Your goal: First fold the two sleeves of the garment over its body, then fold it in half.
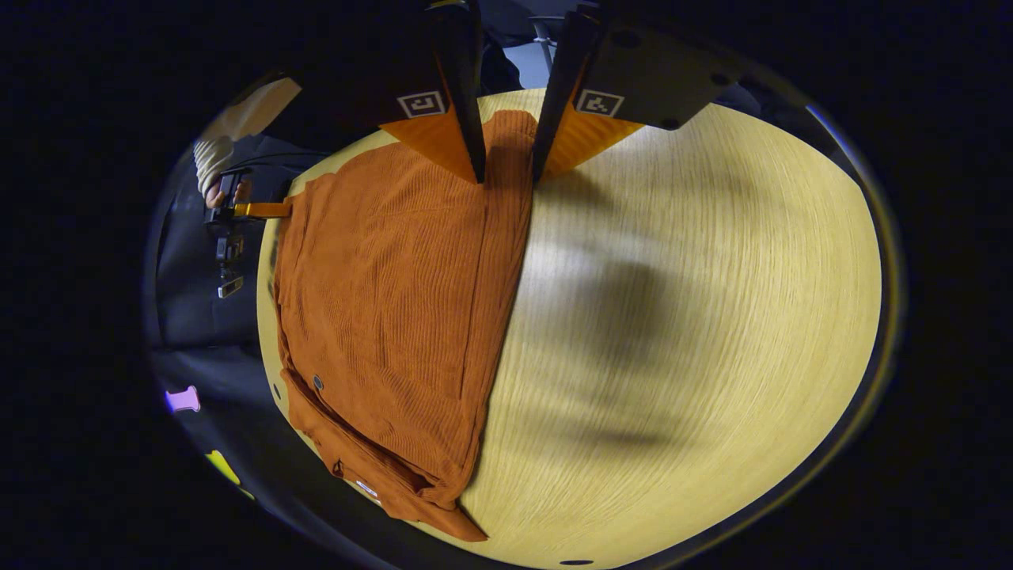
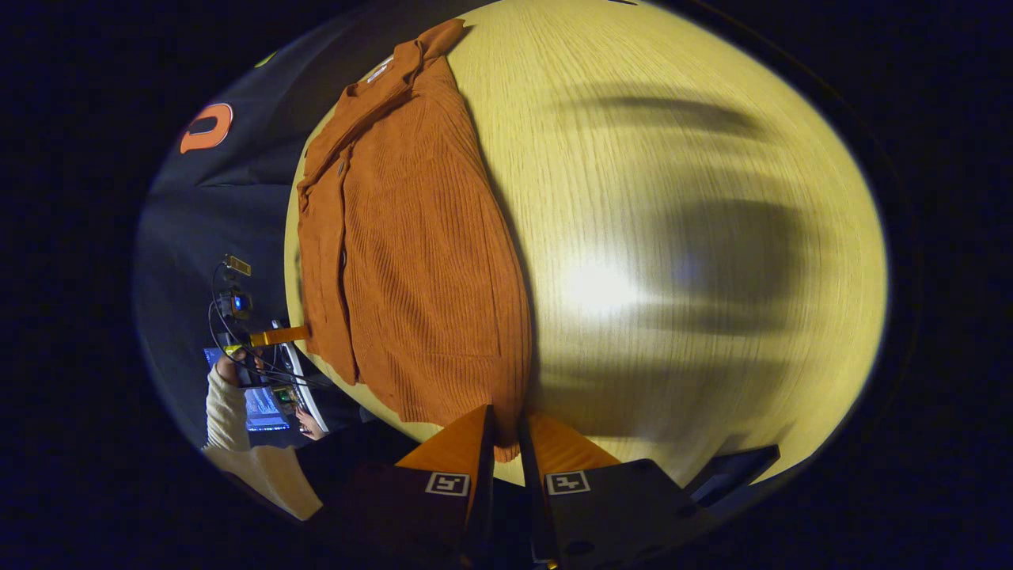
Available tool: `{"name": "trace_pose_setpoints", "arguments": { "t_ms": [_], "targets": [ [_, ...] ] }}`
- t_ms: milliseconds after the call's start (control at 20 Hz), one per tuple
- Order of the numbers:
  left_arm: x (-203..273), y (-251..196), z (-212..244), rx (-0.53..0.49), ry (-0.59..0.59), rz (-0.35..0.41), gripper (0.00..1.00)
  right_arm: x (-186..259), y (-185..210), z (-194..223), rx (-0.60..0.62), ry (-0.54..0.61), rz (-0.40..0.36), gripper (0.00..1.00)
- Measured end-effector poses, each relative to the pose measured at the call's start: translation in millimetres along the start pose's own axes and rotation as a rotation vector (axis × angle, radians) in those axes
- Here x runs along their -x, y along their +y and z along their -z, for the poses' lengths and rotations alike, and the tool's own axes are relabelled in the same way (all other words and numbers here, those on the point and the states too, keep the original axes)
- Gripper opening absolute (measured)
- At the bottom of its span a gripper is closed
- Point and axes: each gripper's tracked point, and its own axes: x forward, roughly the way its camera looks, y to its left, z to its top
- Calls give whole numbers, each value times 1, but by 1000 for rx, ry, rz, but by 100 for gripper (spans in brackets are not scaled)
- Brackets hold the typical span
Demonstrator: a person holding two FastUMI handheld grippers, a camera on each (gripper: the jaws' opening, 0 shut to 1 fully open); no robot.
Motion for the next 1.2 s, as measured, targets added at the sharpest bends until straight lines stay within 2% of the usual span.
{"name": "trace_pose_setpoints", "arguments": {
  "t_ms": [100,150,250,300,400,450,500,600,650,750,850,1000,1200],
  "targets": [
    [-2,3,3,-36,8,-49,45,0,1,0,27,-3,13,20],
    [-3,3,3,-41,17,-66,34,0,2,0,40,-4,22,20],
    [-6,-2,2,-59,13,-87,26,-2,1,-1,65,-7,45,20],
    [-7,-3,2,-80,5,-102,26,-1,2,-4,75,-12,51,14],
    [-12,-4,1,-116,-5,-153,20,-3,4,-2,97,-12,68,11],
    [-13,-5,0,-139,-12,-181,12,-3,-1,-7,111,-12,78,11],
    [-15,-9,-1,-186,-21,-204,9,-2,-1,-7,122,-12,89,11],
    [-16,-14,-9,-265,-40,-271,3,1,1,-6,135,-22,102,11],
    [-17,-17,-13,-300,-45,-301,3,-4,-1,-7,134,-26,106,3],
    [-17,-23,-22,-336,-49,-337,3,-3,0,-7,138,-31,102,3],
    [-16,-32,-31,-345,-40,-335,3,-2,1,-6,151,-45,100,3],
    [-4,-62,-43,-336,-53,-273,3,6,8,-6,272,-105,119,4],
    [34,-118,-80,-344,-126,-190,3,38,45,-5,298,-178,22,3]
  ]
}}
